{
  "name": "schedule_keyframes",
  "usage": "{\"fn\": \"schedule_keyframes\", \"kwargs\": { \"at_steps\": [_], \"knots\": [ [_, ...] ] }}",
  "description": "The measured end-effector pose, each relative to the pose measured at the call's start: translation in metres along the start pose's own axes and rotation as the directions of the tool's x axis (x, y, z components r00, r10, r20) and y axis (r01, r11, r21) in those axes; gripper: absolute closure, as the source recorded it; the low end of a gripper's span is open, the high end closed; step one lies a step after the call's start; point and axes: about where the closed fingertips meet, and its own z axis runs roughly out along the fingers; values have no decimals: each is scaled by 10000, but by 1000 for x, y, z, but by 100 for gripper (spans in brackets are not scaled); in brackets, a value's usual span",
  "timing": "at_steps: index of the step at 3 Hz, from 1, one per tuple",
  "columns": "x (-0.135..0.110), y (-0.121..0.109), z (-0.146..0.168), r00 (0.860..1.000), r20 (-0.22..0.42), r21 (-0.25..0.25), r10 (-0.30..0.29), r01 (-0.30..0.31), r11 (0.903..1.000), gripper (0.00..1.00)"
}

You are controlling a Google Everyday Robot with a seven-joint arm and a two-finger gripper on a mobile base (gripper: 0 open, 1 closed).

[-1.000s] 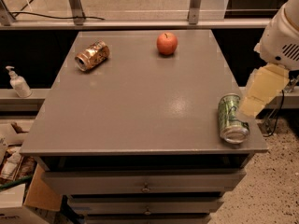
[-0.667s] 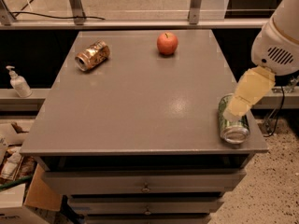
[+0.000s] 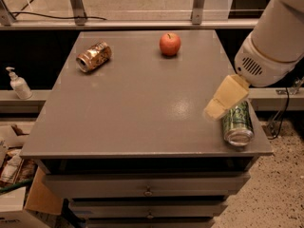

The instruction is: Place green can upright

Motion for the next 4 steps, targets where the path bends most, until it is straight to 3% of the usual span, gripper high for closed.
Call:
{"fn": "schedule_keyframes", "kwargs": {
  "at_steps": [1, 2, 3, 4],
  "knots": [
    [-3, 0, 10, 9899, 115, 526, 1416, -1420, 9885, 0],
    [-7, -3, 18, 9611, 70, 1010, 2762, -2755, 9560, 0],
    [-7, -3, 17, 9313, 208, 1015, 3636, -3638, 9259, 0],
    [-7, -3, 17, 9313, 208, 1015, 3636, -3638, 9259, 0]
  ]
}}
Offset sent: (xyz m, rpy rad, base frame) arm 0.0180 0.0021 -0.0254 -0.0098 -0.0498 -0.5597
